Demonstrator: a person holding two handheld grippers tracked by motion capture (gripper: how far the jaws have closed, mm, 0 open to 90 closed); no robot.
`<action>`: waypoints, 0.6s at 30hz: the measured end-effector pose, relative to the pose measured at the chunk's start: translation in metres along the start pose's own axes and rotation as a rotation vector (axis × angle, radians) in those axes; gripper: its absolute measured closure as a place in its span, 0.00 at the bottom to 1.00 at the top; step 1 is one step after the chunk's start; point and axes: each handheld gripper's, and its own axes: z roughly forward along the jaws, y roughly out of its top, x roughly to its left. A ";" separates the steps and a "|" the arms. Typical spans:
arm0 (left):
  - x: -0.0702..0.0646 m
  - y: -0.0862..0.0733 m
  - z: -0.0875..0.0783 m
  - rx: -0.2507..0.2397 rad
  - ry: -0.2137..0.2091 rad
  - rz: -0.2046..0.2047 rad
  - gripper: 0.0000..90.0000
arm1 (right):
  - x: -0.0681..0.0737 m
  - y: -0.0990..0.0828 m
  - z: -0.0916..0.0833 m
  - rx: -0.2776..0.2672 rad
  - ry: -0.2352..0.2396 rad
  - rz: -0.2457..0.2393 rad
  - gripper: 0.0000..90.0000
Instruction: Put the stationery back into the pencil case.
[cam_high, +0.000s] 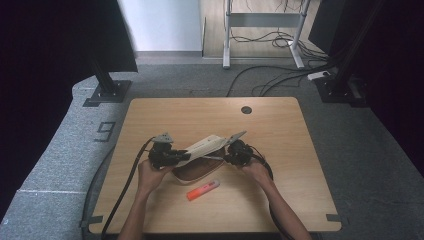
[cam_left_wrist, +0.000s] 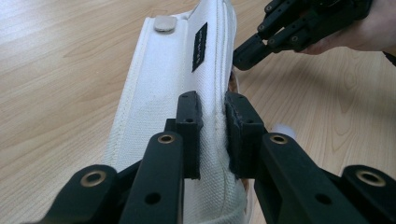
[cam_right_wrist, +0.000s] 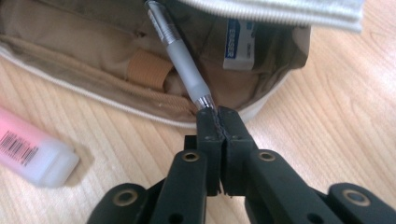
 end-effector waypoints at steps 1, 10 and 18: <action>0.000 0.000 0.000 0.000 0.000 0.000 0.85 | 0.000 0.001 0.000 -0.003 0.000 -0.005 0.97; 0.000 0.000 0.001 0.002 0.002 0.000 0.85 | 0.000 0.014 0.008 -0.015 -0.007 -0.008 0.94; 0.001 0.000 0.000 -0.001 0.002 -0.004 0.85 | 0.002 0.011 -0.006 -0.046 0.009 0.001 0.79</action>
